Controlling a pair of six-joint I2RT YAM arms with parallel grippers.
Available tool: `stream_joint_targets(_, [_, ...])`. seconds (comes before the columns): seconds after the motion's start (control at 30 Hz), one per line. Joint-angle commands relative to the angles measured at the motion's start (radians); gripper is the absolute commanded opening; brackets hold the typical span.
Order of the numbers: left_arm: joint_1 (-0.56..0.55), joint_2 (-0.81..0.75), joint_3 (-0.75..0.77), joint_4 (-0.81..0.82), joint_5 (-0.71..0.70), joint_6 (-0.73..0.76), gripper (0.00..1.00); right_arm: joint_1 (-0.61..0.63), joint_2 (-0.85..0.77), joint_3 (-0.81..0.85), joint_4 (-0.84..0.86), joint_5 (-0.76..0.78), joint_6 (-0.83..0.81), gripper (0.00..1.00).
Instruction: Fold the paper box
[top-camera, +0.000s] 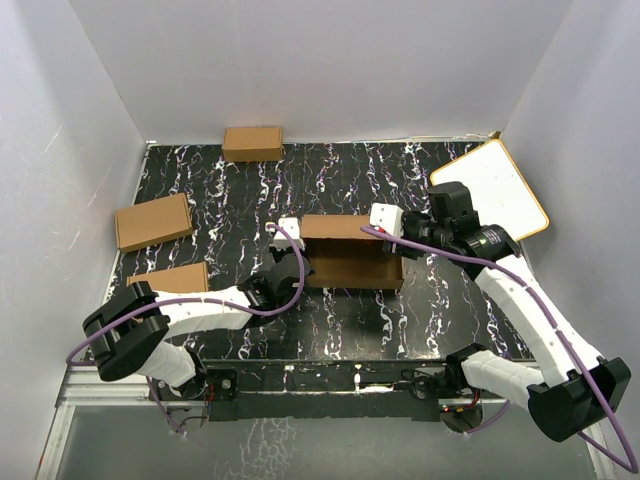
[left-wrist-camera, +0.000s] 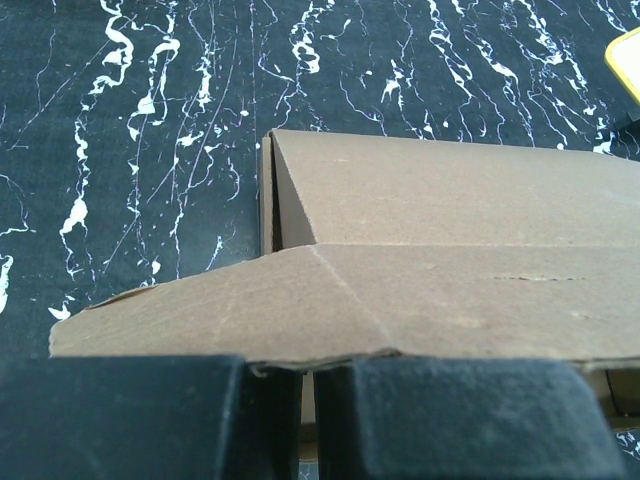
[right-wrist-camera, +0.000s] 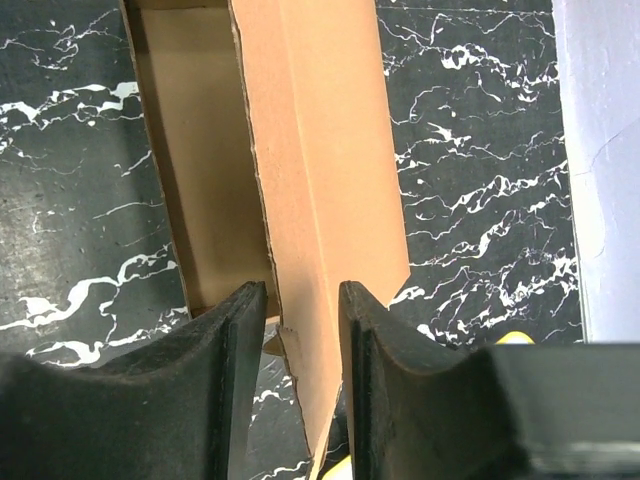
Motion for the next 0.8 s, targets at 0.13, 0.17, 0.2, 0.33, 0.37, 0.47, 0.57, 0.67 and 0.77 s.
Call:
stream_joint_targets(0.13, [-0.008,-0.029,-0.003,-0.047,0.020,-0.027,0.00,0.009,-0.030,-0.039,0.054,0.032,-0.061,0.22])
stream_joint_targets(0.17, [-0.008,-0.036,-0.005,-0.054,0.020,-0.030,0.00,0.008,-0.034,-0.045,0.052,0.031,-0.065,0.21])
stream_joint_targets(0.2, [-0.008,-0.041,-0.006,-0.062,0.020,-0.033,0.03,0.009,-0.037,-0.052,0.051,0.032,-0.068,0.19])
stream_joint_targets(0.33, [-0.008,-0.098,-0.022,-0.105,0.029,-0.056,0.15,0.009,-0.050,-0.079,0.051,0.038,-0.081,0.15])
stream_joint_targets(0.37, [-0.009,-0.114,-0.028,-0.118,0.035,-0.060,0.17,0.009,-0.051,-0.084,0.051,0.039,-0.081,0.14])
stream_joint_targets(0.47, [-0.009,-0.174,-0.038,-0.176,0.067,-0.076,0.26,0.009,-0.056,-0.095,0.052,0.041,-0.086,0.13])
stream_joint_targets(0.57, [-0.008,-0.253,-0.059,-0.230,0.142,-0.083,0.43,0.009,-0.060,-0.101,0.054,0.040,-0.083,0.12])
stream_joint_targets(0.67, [-0.008,-0.362,-0.089,-0.276,0.270,-0.047,0.52,0.008,-0.066,-0.111,0.051,0.033,-0.083,0.12])
stream_joint_targets(0.77, [-0.008,-0.501,-0.105,-0.350,0.405,-0.014,0.55,0.009,-0.075,-0.134,0.046,0.016,-0.084,0.12])
